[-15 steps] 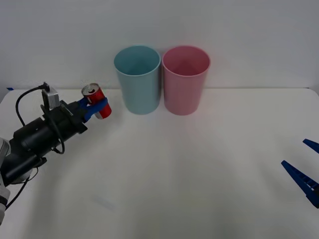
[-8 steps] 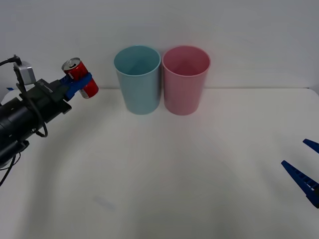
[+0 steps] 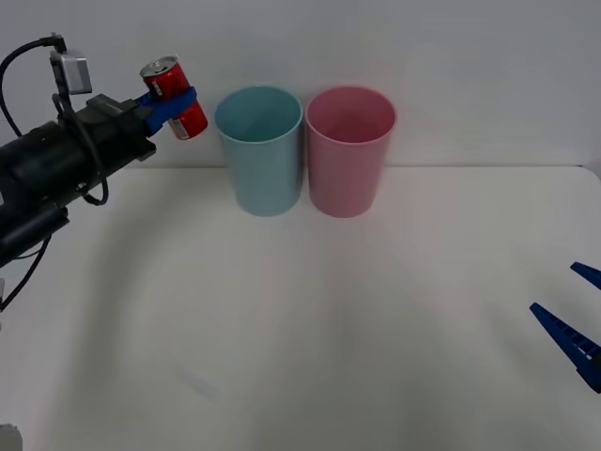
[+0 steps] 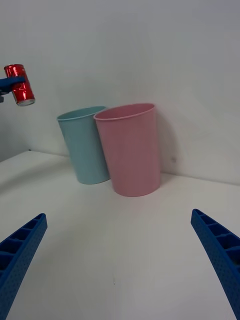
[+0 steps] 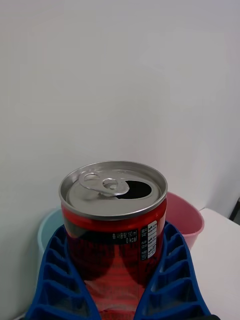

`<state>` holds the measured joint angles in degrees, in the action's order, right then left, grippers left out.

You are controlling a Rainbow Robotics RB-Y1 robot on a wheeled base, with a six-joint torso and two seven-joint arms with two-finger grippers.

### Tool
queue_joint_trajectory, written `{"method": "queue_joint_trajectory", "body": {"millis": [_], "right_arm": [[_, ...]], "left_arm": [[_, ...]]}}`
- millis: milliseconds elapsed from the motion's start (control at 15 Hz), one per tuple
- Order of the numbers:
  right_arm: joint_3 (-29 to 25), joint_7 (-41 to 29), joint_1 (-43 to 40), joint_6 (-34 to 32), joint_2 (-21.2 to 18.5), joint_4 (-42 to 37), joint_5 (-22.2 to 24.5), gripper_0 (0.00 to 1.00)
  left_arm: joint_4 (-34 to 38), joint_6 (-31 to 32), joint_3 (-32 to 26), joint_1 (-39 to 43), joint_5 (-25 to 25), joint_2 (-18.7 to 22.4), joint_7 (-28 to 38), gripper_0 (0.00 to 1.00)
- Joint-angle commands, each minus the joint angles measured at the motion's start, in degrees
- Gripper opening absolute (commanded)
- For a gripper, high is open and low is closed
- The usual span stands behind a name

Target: Grasp the object on the table and drop it into the matching bin: aluminum can to the light blue bin, PET bottle to the pink bin.

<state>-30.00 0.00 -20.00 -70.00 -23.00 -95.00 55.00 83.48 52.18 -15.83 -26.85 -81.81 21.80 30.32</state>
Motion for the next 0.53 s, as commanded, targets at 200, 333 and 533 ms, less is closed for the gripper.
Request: {"method": "queue_joint_trajectory", "body": {"millis": [200,333,533], "right_arm": [[0.0,0.0,0.0,0.0,0.0,0.0,0.0,1.00],[0.0,0.0,0.0,0.0,0.0,0.0,0.0,1.00],[0.0,0.0,0.0,0.0,0.0,0.0,0.0,1.00]], "left_arm": [[-12.9,-0.1,1.4,-11.6,-4.1,0.0,-1.8,0.01],[-18.4,-0.2,2.1,-16.0,-5.0,-0.2,-2.5,0.01],[-25.0,-0.9,2.2,-21.3,-7.6,-1.2,-3.7,0.01]]}}
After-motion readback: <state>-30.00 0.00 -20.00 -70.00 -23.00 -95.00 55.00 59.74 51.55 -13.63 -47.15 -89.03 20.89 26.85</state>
